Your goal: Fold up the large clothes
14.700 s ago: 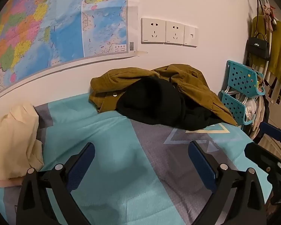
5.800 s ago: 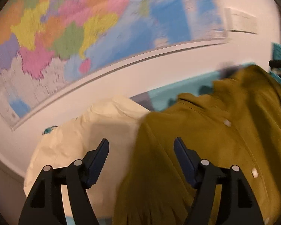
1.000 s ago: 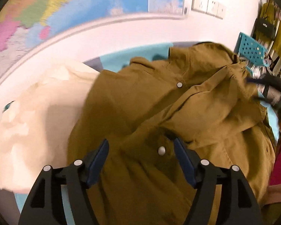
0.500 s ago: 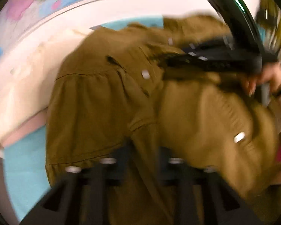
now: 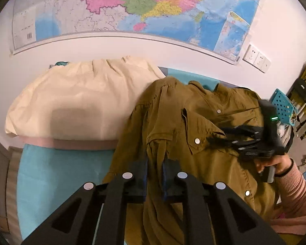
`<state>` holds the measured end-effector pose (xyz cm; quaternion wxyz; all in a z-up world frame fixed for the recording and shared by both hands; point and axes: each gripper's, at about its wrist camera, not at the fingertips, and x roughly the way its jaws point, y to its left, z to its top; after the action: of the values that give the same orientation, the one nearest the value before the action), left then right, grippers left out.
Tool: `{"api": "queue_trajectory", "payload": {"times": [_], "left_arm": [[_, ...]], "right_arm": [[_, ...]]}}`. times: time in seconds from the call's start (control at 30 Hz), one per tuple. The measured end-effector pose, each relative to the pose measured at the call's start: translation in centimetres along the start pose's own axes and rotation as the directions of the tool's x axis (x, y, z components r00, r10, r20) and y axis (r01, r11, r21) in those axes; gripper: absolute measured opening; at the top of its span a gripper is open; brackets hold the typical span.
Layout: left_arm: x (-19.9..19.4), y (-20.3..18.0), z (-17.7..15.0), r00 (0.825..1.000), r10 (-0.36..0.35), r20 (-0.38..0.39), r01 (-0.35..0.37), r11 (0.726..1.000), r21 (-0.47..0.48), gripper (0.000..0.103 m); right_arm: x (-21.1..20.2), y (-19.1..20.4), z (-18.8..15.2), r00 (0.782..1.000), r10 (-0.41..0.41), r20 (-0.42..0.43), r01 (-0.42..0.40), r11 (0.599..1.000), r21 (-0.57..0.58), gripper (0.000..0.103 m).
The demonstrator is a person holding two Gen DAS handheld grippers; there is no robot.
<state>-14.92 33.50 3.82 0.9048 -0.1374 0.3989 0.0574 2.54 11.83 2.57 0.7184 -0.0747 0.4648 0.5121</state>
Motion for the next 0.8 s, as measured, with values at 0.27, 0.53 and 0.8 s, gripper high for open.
{"api": "queue_trajectory", "payload": {"times": [0.27,0.53,0.8], "left_arm": [[0.4,-1.5,0.9,0.999,-0.036,-0.008,0.036,0.999,0.037,0.011],[0.8,-2.9,1.3,0.999,-0.014,-0.041,0.017,0.997,0.077,0.013],[-3.2,-5.1,4.2,0.992,-0.086,0.093,0.076,0.991,0.107,0.028]], "right_arm": [[-4.5,11.3,-4.1,0.872,0.485,-0.067,-0.488,0.856,-0.170,0.075],[-1.1,17.5,-6.9,0.809,0.545,-0.219,-0.583,0.791,-0.185,0.008],[-14.6,9.7,0.0,0.885,0.464,0.037,-0.443,0.864,-0.238,0.005]]}}
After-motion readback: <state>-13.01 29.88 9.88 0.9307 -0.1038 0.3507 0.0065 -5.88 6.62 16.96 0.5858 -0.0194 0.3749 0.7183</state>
